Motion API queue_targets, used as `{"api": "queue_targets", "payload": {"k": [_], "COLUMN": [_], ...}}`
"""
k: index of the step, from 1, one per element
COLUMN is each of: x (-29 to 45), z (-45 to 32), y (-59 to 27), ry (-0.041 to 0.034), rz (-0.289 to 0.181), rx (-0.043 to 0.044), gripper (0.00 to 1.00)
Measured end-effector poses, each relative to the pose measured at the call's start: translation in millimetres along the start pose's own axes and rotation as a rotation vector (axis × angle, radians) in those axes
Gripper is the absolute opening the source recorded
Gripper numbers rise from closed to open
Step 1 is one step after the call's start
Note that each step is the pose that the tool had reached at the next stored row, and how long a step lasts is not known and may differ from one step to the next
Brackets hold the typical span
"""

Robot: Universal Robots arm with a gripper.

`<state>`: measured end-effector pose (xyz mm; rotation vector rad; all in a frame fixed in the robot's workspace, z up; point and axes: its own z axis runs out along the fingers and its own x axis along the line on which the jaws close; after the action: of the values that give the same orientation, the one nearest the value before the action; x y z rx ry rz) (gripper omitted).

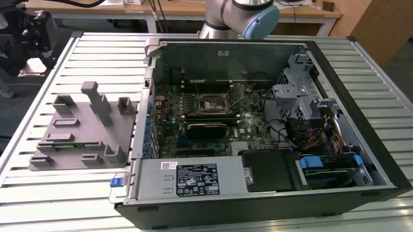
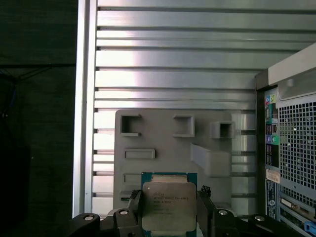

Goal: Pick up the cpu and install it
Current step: 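Pick up the cpu and move it towards the insertion slot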

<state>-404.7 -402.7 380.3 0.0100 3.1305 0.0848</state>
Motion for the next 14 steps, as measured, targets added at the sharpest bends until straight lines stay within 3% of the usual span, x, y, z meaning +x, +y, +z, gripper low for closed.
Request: {"api": "queue_targets", "payload": {"k": [14], "x": [-9.7], "z": [0.1], "y": [0.7], "ry": [0.0000], "rz": [0.000], "rx": [0.0000], "gripper": [0.53]}}
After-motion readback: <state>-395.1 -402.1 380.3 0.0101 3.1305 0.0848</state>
